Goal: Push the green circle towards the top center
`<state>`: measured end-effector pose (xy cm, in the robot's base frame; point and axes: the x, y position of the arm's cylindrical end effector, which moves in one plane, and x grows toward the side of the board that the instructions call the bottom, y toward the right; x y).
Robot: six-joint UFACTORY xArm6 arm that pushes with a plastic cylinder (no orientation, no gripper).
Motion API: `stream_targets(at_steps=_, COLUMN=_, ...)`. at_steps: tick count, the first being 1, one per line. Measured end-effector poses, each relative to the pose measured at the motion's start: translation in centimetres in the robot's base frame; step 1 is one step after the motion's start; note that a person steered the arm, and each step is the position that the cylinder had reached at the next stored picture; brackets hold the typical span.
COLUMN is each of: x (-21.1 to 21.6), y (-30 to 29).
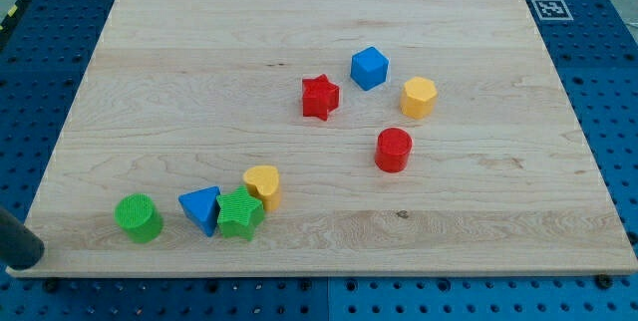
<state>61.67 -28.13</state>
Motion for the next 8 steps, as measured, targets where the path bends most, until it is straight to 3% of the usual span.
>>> stream_targets(at_steps=1, x=-0.1, y=0.9)
stream_targets(at_steps=3, x=0.0, y=8.8)
stream_targets(at_steps=5, x=-1.3, y=9.1)
stream_targets(at_steps=8, x=-6.5, y=9.1)
